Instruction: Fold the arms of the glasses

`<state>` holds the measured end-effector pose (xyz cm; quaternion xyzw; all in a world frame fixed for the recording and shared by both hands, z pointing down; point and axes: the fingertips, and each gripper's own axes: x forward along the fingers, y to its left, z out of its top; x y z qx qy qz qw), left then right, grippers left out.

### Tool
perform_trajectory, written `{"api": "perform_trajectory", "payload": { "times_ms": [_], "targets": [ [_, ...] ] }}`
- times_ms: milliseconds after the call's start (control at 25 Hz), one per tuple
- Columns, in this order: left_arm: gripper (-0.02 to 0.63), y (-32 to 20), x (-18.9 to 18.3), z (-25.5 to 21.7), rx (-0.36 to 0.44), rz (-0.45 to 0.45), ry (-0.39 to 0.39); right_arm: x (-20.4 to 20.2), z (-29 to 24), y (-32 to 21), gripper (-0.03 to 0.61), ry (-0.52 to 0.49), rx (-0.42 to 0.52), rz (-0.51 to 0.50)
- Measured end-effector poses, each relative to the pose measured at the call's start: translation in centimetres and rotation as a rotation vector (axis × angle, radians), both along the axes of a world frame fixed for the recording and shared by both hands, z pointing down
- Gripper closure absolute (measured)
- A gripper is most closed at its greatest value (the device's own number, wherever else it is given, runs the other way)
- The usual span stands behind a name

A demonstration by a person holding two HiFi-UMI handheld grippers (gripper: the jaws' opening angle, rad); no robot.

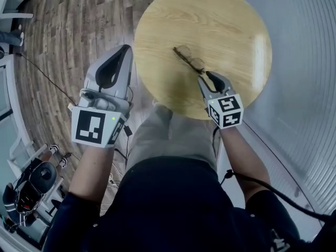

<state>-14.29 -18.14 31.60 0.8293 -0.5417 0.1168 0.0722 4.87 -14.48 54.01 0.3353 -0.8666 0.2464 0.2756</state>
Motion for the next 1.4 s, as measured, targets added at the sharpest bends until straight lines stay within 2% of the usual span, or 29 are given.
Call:
{"api": "perform_trajectory", "payload": {
  "times_ms": [400, 640, 1000, 1200, 1400],
  "targets": [
    [0.612, -2.3, 0.5, -5.5, 0.105, 0.046, -0.026, 1.1, -4.1, -2.1, 0.448, -0.013, 0.085, 0.042],
    [0.612, -1.3, 2.1, -7.0, 0.154, 0.089, -0.038, 3.2, -6.5, -1.9, 0.448, -0.028, 0.148, 0.103],
    [0.612, -1.7, 1.1, -12.2, 0.24, 0.122, -0.017, 5.1, -16.2, -3.4, 0.451, -0.042, 0.311, 0.231],
    [0.612, -1.2, 0.8, -14.1, 0.315, 0.12, -0.027, 5.4, -19.5, -3.3, 0.453, -0.08, 0.407, 0.255],
    [0.612, 0.1, 0.8, -14.5, 0.32, 0.115, -0.008, 6.2, -24.1, -1.9, 0.459, -0.123, 0.49, 0.277]
  ]
}}
